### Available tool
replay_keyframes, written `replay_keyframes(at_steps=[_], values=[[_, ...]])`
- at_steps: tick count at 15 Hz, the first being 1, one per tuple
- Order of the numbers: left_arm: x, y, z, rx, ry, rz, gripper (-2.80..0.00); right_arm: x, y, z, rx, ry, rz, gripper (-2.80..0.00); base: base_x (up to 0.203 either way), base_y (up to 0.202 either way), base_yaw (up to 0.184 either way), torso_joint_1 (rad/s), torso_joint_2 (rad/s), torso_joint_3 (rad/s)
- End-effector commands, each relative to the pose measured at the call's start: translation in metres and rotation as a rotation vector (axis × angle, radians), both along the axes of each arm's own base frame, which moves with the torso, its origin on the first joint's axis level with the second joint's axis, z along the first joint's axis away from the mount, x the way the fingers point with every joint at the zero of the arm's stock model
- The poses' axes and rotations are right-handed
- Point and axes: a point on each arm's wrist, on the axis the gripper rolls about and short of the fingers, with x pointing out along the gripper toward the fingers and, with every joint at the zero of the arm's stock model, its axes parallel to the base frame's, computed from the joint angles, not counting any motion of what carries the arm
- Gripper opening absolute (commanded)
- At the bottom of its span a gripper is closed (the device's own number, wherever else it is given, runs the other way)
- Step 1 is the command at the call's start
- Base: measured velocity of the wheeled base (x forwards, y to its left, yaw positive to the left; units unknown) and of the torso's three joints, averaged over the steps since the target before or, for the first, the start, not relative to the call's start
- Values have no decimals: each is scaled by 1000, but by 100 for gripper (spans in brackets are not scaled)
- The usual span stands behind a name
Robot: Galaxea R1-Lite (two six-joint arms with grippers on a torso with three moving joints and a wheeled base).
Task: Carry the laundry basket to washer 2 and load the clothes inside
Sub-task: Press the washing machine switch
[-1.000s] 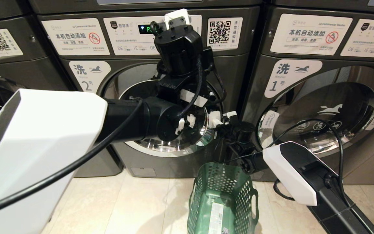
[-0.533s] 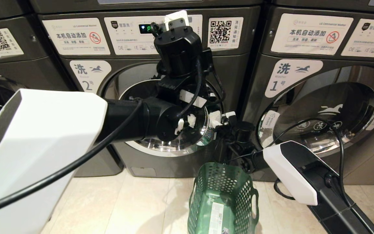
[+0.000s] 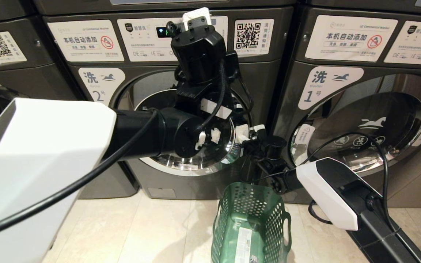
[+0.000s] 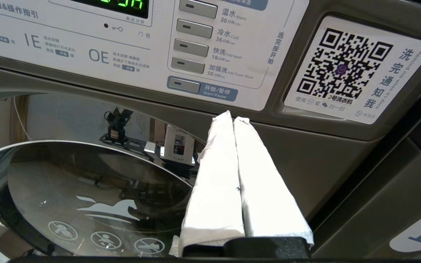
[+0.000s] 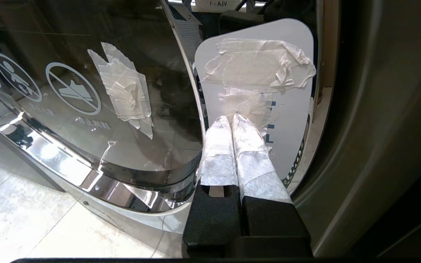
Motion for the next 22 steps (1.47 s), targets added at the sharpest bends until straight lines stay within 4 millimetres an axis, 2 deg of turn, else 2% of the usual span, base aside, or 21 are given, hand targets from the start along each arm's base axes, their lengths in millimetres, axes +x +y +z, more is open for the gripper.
replay_keyframes(at_steps=[1,7,9,11,14,17,19,22], values=[[0,0,0,-4,-2,3,-280,0,-3,4,7,-14,-27,-280,0,0,0,0,0,0],[-4,3,5,-8,-6,3,-280,-7,-7,20,13,-50,-44,-280,0,0,0,0,0,0],[-9,7,2,6,12,2,-280,-16,-10,18,5,-30,-43,-280,0,0,0,0,0,0],[-15,13,-2,9,21,13,-280,-33,-13,13,-12,14,-35,-280,0,0,0,0,0,0],[-29,27,4,15,26,16,-280,-71,-18,12,-31,63,-18,-280,0,0,0,0,0,0],[-47,45,15,15,25,15,-280,-126,-31,20,-53,117,-4,-280,0,0,0,0,0,0],[-62,60,21,18,28,15,-280,-169,-46,38,-63,139,-13,-280,0,0,0,0,0,0],[-93,93,29,28,38,17,-280,-227,-70,78,-53,108,-26,-280,0,0,0,0,0,0]])
